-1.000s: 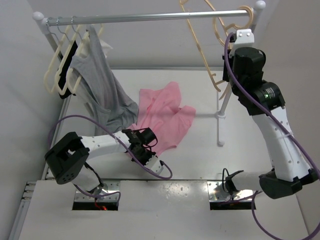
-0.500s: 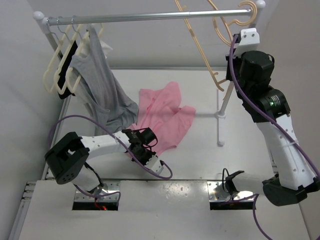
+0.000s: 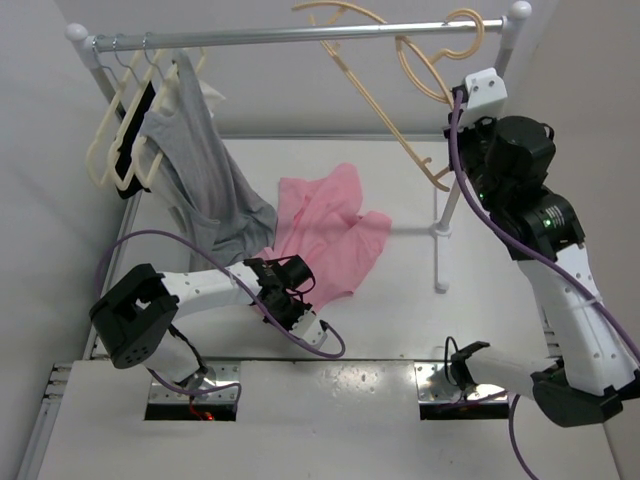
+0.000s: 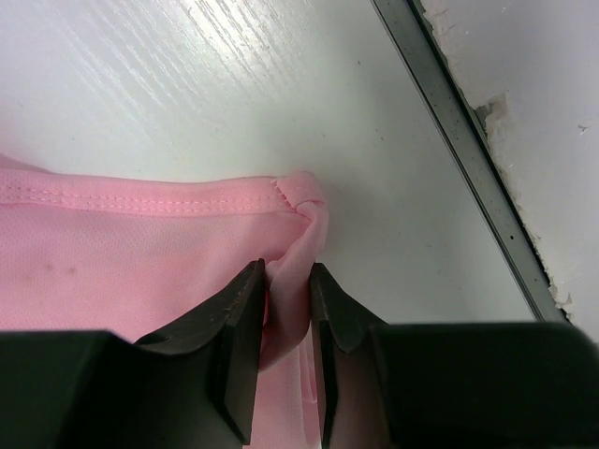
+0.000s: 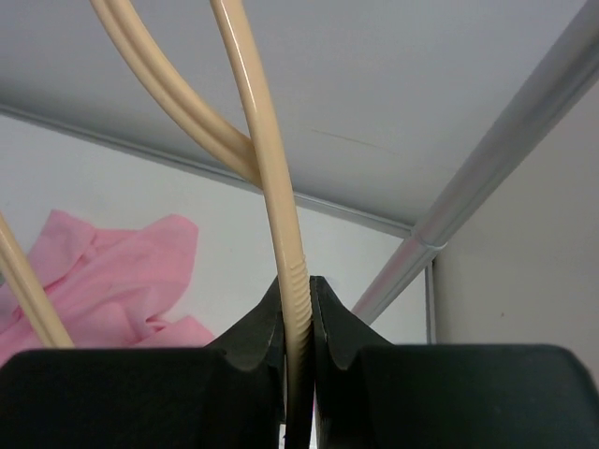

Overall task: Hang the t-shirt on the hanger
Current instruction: Grab a hanger with the right arm, then place tshirt on hanger

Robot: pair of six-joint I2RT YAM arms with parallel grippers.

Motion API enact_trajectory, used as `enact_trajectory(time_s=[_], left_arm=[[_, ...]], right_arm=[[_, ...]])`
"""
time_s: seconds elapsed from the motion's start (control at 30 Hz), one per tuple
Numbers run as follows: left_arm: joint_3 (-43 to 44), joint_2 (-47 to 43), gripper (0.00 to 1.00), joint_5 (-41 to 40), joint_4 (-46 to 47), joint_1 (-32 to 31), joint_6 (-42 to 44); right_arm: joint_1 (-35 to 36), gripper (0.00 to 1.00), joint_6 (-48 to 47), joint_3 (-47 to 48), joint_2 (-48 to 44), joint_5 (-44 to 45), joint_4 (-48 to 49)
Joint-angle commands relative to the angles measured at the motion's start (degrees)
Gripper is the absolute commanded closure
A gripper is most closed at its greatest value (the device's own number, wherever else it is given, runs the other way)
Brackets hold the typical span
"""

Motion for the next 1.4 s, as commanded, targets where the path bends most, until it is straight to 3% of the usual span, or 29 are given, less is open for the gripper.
enact_trajectory(time_s=[0.0,0.2,0.33,0.5,0.6,0.83,1.07,1.2,1.37], left_arm=[[-0.4,-1.6,0.69,1.4,0.1,0.0,-0.2],[-0.4,-1.1,0.69,1.4,0.1,0.0,-0.2],[-0.4,-1.1,0.69,0.9,0.7,0.0,-2.3],[2.3,-1.1,0.96,2.3,0.7,1.8,-6.9],[5.6,-1.1,1.0,4.5,-2.2,4.4,-7.7],[15.3,-0.1,1.0,13.6,-17.9,11.2,-2.4],[24.4,3.2,1.0,20.8,-15.8,24.0,-13.1],[30.7,8.4,1.0,21.4,-10.6,28.1,-27.7],[36.8,14.7,1.0,11.7,-2.1,29.2,-45.2]], right_arm=[[0.3,1.0,-2.0,-1.3,-3.7,-6.6,6.9],[0.3,1.0,-2.0,-0.6,-3.0,-11.9,-2.2],[0.3,1.0,-2.0,-9.2,-6.7,-13.6,-2.8],[0.3,1.0,0.1,-18.8,-12.8,-18.7,-4.8],[0.3,1.0,1.8,-23.4,-15.9,-18.9,-8.2],[0.3,1.0,7.2,-29.1,-17.6,-17.7,-18.4],[0.3,1.0,8.4,-25.9,-16.4,-19.4,-26.8],[0.3,1.0,8.4,-23.5,-16.4,-17.9,-29.7],[0.3,1.0,7.9,-20.1,-14.1,-16.4,-32.6]])
